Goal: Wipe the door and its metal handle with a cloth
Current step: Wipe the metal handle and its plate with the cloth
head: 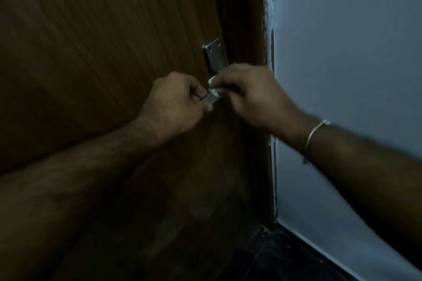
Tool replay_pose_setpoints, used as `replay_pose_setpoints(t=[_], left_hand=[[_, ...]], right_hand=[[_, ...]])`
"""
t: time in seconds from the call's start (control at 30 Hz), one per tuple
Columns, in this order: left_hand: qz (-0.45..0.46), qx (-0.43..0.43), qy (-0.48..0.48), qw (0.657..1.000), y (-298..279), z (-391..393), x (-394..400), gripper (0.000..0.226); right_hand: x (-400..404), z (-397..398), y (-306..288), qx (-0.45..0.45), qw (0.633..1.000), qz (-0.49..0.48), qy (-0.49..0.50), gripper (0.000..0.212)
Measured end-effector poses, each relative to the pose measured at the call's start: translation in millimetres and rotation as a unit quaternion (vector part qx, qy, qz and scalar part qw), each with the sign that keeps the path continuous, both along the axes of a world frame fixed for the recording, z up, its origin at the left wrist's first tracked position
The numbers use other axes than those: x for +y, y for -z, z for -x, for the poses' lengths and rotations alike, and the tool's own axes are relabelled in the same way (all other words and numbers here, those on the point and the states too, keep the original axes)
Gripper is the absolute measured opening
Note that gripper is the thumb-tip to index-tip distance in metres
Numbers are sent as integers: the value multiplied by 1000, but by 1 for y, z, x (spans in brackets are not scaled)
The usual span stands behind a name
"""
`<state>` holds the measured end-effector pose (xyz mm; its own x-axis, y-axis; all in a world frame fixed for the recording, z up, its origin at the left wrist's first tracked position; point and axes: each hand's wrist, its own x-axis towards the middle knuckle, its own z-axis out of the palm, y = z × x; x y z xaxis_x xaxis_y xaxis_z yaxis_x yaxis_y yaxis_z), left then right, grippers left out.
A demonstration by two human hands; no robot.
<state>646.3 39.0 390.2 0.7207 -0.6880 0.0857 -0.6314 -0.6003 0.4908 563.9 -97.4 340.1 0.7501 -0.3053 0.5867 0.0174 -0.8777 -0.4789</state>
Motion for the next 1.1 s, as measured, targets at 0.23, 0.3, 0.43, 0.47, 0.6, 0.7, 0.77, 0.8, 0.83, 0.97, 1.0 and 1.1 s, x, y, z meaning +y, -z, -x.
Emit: replay_pose_setpoints(t=[0.23,0.3,0.43,0.47,0.6,0.7,0.77,0.8,0.83,0.97,1.0,1.1], left_hand=[[-5,-2,-4,1000,-3,-2,-3,16],[-6,-6,-3,1000,-2,-3,-2,17],[1,-16,-4,1000,-2,-3,-1,18],[2,-16,-6,1000,-2,-2,-1,17],[-3,-2,-16,1000,-5,2,-2,18],[1,2,-17,1000,-6,2,0,19],[3,5,-9,1000,-5,1,0,20],[6,2,-5,1000,-4,0,1,21],[8,-3,-1,1000,-3,-1,2,21],[16,-13,8,1000,-1,-1,4,21],[17,-13,7,1000,0,-1,3,21],[13,-18,2,1000,-2,1,2,19]], right_hand=[[-6,-23,-34,45,996,-21,73,18],[-1,-29,-35,33,996,-17,77,17],[3,-42,-46,84,989,28,115,34],[6,-44,-49,103,986,43,121,36],[0,-38,-53,91,990,-4,111,25],[-7,-32,-51,-17,988,-93,126,10],[-7,-26,-50,-98,982,-84,135,12],[-7,-23,-49,-131,979,-76,134,13],[-8,-21,-47,-144,979,-60,131,15],[-10,-19,-30,25,994,16,104,26],[-12,-19,-29,49,994,21,92,27],[-20,-12,-40,105,992,45,47,24]])
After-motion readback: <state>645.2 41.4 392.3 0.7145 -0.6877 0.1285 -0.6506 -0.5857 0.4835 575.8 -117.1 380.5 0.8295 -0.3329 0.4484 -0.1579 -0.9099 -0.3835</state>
